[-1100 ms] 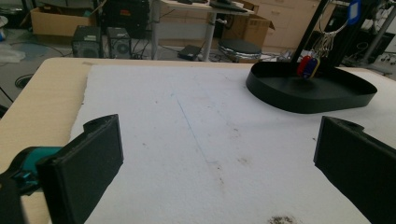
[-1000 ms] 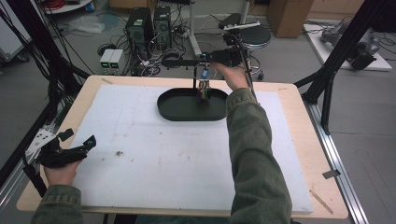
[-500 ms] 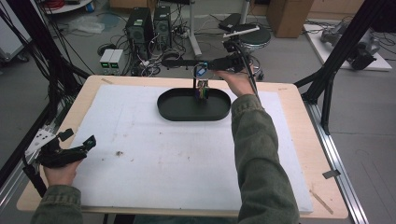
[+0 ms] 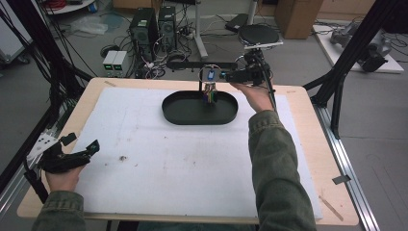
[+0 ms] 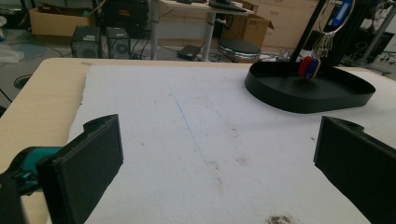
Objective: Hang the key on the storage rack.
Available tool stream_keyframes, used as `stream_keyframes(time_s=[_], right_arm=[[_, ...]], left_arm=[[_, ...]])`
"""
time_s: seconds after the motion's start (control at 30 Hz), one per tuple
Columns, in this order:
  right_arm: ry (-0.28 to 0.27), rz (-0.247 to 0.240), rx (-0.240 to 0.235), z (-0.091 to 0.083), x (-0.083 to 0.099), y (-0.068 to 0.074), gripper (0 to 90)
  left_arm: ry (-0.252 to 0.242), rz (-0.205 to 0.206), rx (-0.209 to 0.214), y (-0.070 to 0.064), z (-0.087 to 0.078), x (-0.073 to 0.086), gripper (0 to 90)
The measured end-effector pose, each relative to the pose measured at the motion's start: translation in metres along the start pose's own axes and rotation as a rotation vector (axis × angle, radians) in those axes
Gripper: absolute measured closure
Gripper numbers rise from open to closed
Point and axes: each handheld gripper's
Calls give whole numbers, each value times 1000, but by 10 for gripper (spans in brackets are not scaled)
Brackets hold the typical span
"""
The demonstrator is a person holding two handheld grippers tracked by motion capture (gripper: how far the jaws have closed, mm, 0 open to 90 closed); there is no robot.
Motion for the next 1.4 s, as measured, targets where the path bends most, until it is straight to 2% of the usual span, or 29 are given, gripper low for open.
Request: stream_keyframes(time_s=[0.13,0.3,0.43,0.47,0.7,0.87,1.17,1.4], right_arm=[[-33,17,3,-7,10,-4,6],[-22,27,5,-11,22,-9,6],[-50,25,22,-15,35,-12,6],[-29,21,29,-15,37,-12,6],[-34,7,30,-20,57,-15,6],[-25,28,26,-24,76,-21,6],[0,24,30,-32,102,-25,6],[22,41,34,-35,125,-32,6]], left_arm=[[1,1,1,0,0,0,18],[3,2,4,-1,0,0,18],[1,0,2,0,0,0,18],[1,1,2,-1,0,0,18],[1,-1,2,0,0,0,18],[1,0,2,0,-1,0,18],[2,0,2,0,0,0,18],[5,0,4,-1,0,0,18]])
Point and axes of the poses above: each handheld gripper's, and its own axes: z roughly forward along the jaws, x roughly out of its underside, y roughly to its left, and after that the axes turned 3 degrees about x, right-handed
